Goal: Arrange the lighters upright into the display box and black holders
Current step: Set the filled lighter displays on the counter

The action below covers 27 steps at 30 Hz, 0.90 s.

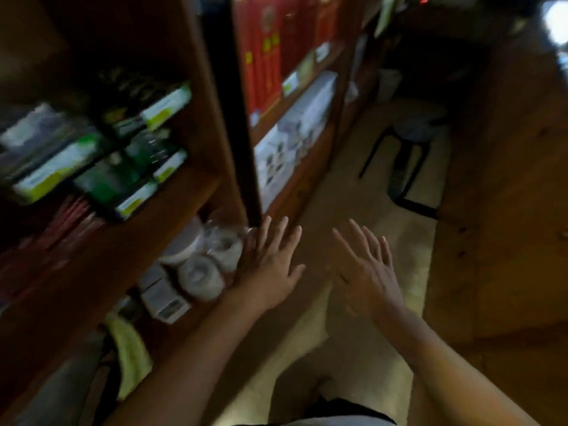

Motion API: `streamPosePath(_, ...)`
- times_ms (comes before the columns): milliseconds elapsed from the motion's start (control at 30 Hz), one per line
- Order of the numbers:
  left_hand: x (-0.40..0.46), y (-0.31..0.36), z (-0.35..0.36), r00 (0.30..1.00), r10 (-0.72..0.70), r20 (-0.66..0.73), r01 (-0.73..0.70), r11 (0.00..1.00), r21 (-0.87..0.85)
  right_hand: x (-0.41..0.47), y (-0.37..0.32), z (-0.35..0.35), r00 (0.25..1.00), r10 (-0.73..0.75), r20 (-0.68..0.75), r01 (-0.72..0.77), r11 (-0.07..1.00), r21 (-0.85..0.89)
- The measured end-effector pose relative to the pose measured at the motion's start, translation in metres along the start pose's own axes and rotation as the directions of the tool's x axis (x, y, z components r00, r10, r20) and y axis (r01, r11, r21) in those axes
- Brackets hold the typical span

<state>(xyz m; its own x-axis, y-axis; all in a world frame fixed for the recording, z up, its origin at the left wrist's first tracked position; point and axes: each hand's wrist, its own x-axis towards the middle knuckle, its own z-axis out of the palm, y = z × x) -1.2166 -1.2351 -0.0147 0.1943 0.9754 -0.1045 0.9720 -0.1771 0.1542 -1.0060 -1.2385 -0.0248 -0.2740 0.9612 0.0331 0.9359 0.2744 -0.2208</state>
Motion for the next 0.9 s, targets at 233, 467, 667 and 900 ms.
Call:
streamPosePath(233, 0.145, 0.133, -0.014, 0.975, 0.220, -0.025, -0.218, 0.974, 0.066, 0.030, 0.146, -0.049, 0.955, 0.265, -0.131, -0.269, 0.963, -0.015)
streamPosePath(467, 0.274, 0.194, -0.015, 0.937, 0.350, 0.001, -0.349, 0.933, 0.084, 0.101, 0.256, -0.060, 0.912, 0.386, -0.137, -0.396, 0.916, -0.058)
streamPosePath(667, 0.412, 0.218, 0.006, 0.927, 0.367, 0.079, -0.373, 0.925, 0.070, 0.199, 0.342, -0.056, 0.857, 0.514, -0.042, -0.515, 0.855, -0.051)
streamPosePath(900, 0.583, 0.268, -0.002, 0.895, 0.442, 0.065, -0.446, 0.891, 0.085, 0.311, 0.432, -0.082, 0.783, 0.608, -0.131, -0.615, 0.788, -0.023)
